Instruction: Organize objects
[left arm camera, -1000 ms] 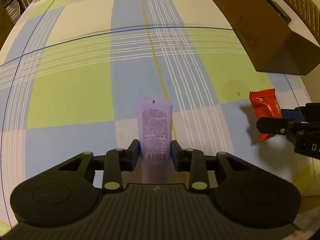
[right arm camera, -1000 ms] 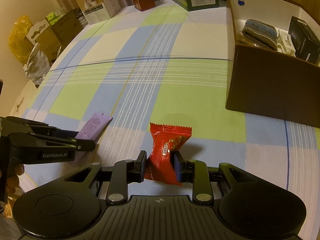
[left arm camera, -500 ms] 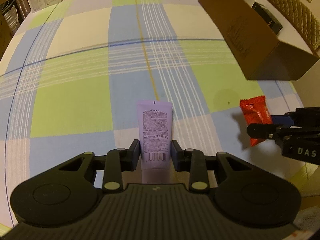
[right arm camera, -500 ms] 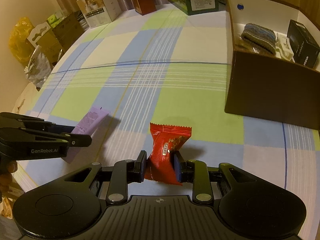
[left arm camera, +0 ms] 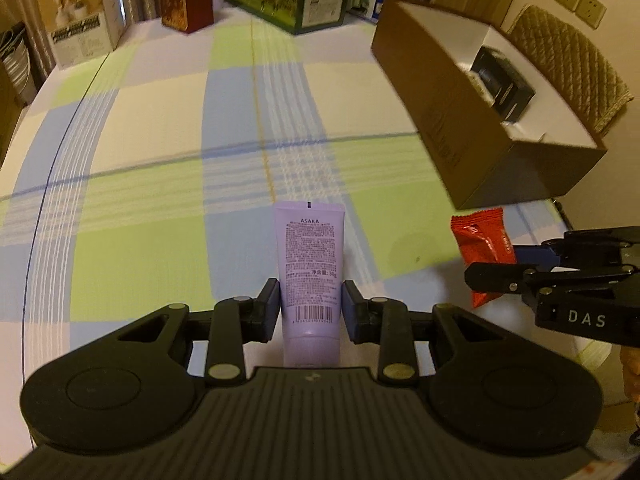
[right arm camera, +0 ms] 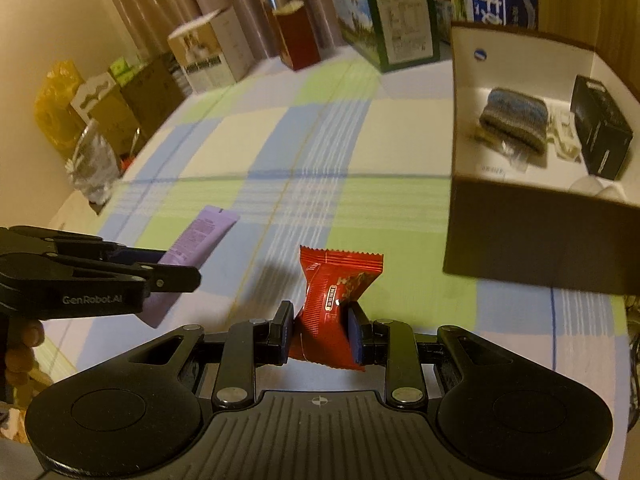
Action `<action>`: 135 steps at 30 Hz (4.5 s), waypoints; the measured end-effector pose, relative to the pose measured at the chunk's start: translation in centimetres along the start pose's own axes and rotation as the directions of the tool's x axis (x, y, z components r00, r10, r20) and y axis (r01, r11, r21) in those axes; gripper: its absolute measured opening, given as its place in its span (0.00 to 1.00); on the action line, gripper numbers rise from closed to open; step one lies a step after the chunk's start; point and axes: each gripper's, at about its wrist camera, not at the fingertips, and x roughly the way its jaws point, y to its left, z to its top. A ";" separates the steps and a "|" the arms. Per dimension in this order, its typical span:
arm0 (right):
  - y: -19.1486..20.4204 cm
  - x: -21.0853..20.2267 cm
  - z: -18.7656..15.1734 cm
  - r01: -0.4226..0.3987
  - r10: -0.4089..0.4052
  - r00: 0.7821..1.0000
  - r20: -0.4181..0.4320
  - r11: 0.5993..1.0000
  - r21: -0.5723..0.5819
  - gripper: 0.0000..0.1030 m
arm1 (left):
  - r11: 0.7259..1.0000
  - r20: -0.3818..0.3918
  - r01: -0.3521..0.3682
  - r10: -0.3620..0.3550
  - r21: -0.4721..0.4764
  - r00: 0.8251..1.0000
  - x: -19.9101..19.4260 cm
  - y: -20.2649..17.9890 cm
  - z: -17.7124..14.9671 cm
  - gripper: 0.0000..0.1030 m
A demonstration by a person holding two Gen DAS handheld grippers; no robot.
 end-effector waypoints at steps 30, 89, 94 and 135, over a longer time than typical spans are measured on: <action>-15.3 -8.2 9.9 0.091 -0.123 0.963 0.239 0.986 0.140 0.25 | 0.972 0.179 0.157 -0.188 0.173 0.966 2.5 -15.6 15.5 0.27; -23.7 -2.1 14.1 0.077 -0.101 0.980 0.172 0.988 0.137 0.80 | 0.990 0.143 0.013 -0.034 0.142 0.989 10.6 -17.3 22.4 0.83; -23.4 -3.8 13.1 0.107 -0.134 0.973 0.187 0.983 0.147 0.94 | 0.990 0.156 0.013 -0.035 0.144 0.987 9.1 -17.6 21.6 0.91; -5.9 -10.2 1.2 0.188 -0.223 0.964 0.146 0.958 0.218 0.98 | 0.999 0.141 -0.032 0.033 -0.005 0.989 -5.7 -7.1 4.1 0.99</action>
